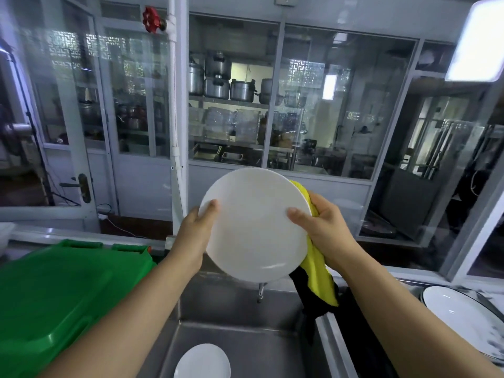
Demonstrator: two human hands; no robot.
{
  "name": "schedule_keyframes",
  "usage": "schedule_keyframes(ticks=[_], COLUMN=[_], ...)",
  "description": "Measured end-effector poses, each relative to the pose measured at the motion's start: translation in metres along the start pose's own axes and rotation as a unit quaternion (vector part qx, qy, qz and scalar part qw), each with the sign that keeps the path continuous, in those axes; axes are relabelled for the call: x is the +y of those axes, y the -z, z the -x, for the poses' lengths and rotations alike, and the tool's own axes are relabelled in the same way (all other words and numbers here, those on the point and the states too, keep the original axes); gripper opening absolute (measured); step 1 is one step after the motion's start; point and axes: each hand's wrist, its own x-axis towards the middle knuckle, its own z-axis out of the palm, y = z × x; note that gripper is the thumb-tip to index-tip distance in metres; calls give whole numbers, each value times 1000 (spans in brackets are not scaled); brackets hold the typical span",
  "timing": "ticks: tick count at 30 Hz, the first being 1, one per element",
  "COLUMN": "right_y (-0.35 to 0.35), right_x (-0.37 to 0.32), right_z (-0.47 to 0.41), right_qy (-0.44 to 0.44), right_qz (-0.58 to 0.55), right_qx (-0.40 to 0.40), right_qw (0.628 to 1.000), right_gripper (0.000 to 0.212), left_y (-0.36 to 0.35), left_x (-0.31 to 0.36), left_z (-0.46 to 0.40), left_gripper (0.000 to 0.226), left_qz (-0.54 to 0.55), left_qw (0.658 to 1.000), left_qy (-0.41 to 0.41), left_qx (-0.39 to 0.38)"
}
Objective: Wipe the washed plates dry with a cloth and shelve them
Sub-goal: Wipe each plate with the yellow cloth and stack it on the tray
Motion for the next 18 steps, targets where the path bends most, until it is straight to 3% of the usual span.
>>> schedule_keyframes(ticks=[2,4,7,9,13,18], right_y=[-8,-19,-37,-48,-63,-61], right_x=[6,17,37,52,73,80], right_z=[1,3,10,17,30,33], right_qy=[39,110,292,387,478,514], right_qz=[77,226,384,447,470,467], right_qx=[25,74,78,68,91,62], right_qw=[996,965,873,804,736,717], right_gripper=[23,32,46,49,43,43], left_y=[-5,-12,-25,-30,-26,-20], left_x=[-3,-5,8,15,12,9], left_z=[0,7,28,31,29,31], left_gripper=[46,34,31,35,31,31], left_qz=[-43,0,152,212,240,249], left_qw=[999,1000,981,969,964,964], left_qy=[10,24,89,109,112,83], left_qx=[28,6,-78,-69,16,45])
